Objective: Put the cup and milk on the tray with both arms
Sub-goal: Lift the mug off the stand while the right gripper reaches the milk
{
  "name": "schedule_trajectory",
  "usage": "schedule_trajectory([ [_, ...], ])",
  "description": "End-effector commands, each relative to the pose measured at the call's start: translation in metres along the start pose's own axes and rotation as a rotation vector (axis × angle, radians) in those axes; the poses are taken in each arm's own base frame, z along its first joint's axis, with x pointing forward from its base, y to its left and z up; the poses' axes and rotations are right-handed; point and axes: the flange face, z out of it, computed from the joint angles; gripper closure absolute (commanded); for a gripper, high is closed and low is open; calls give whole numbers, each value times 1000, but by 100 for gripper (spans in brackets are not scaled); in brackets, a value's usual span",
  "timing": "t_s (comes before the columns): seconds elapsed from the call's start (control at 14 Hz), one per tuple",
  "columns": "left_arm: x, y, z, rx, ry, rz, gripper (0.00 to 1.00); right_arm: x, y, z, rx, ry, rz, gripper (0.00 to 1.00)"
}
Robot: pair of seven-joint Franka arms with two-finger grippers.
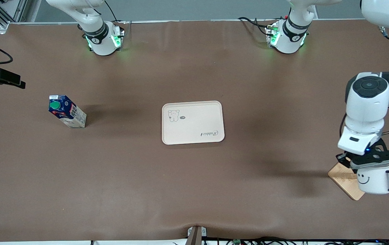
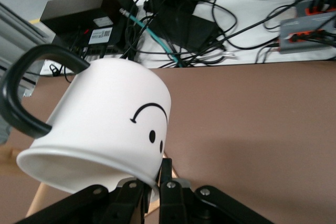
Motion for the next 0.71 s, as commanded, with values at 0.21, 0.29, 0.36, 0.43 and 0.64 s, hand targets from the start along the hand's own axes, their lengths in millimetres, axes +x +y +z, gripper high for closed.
schedule_trajectory([
  [0.21,18,65,-63,53,-62,85,100,42,22,90,-28,-151,34,0],
  [0.29,16,83,-74,60,-90,104,100,43,26,107,-50,-152,36,0],
  [0.36,11,102,-86,62,-119,122,100,42,28,121,-57,-143,34,0],
  [0.43,6,121,-96,39,-138,132,100,37,32,122,-56,-127,39,0],
  [0.64,-11,167,-117,-127,-231,73,100,33,34,124,-56,-142,42,0],
])
